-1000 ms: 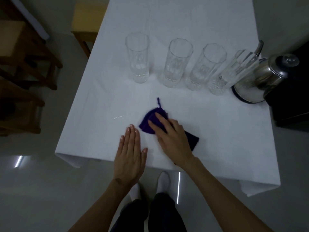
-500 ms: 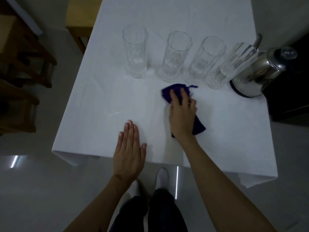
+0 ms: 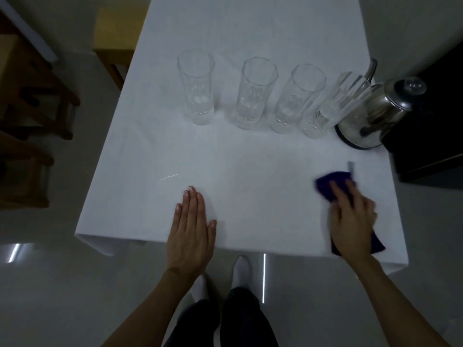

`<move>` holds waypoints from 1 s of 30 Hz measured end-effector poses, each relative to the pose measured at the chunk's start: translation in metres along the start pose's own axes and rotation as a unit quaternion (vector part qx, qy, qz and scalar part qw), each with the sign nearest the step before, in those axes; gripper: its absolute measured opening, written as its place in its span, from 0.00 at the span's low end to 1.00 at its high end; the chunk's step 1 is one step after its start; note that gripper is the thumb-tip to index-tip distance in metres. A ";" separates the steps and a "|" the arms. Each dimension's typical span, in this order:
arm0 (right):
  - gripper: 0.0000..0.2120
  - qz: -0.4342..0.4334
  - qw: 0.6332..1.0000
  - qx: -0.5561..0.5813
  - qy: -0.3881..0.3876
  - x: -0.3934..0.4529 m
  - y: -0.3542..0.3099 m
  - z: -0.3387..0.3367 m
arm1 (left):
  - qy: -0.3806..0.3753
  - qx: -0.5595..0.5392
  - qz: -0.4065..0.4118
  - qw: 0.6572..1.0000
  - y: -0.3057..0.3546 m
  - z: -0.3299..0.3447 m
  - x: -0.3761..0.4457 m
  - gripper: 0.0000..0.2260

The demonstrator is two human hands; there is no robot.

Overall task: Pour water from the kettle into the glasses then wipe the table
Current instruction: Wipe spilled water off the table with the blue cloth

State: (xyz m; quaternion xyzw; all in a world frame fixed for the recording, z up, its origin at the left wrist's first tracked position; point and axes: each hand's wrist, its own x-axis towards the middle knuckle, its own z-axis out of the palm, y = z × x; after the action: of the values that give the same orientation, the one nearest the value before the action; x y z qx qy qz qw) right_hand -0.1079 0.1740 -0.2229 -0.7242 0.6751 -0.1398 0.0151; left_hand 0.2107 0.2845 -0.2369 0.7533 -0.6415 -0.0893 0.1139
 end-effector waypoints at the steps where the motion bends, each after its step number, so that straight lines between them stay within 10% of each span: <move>1: 0.22 0.090 0.996 -0.005 0.021 0.008 -0.003 0.004 | 0.000 -0.001 -0.001 1.000 0.000 0.000 0.000 0.27; 7: 0.26 0.411 0.907 0.032 0.082 0.064 -0.091 0.037 | 0.010 -0.018 0.010 1.000 -0.001 -0.001 -0.001 0.26; 15: 0.24 0.002 0.995 0.086 -0.040 0.055 -0.230 0.059 | 0.022 -0.119 -0.031 0.992 -0.012 -0.019 0.000 0.27; 22: 0.25 -0.376 0.914 0.117 -0.103 0.007 -0.232 0.050 | 0.059 -0.082 -0.139 0.985 -0.070 -0.040 0.031 0.29; 27: 0.25 -0.351 0.931 0.065 -0.075 -0.007 -0.172 0.038 | 0.044 -0.019 -0.190 0.981 -0.112 -0.035 0.037 0.30; 30: 0.23 -0.184 0.981 0.046 -0.038 0.003 -0.148 0.033 | 0.047 -0.015 -0.203 0.978 -0.113 -0.032 0.037 0.30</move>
State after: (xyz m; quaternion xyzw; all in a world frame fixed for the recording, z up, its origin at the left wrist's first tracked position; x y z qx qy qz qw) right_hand 0.0441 0.1784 -0.2232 -0.8393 0.5222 -0.1436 0.0479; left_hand 0.3326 0.2672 -0.2378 0.8692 -0.4681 -0.0844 0.1348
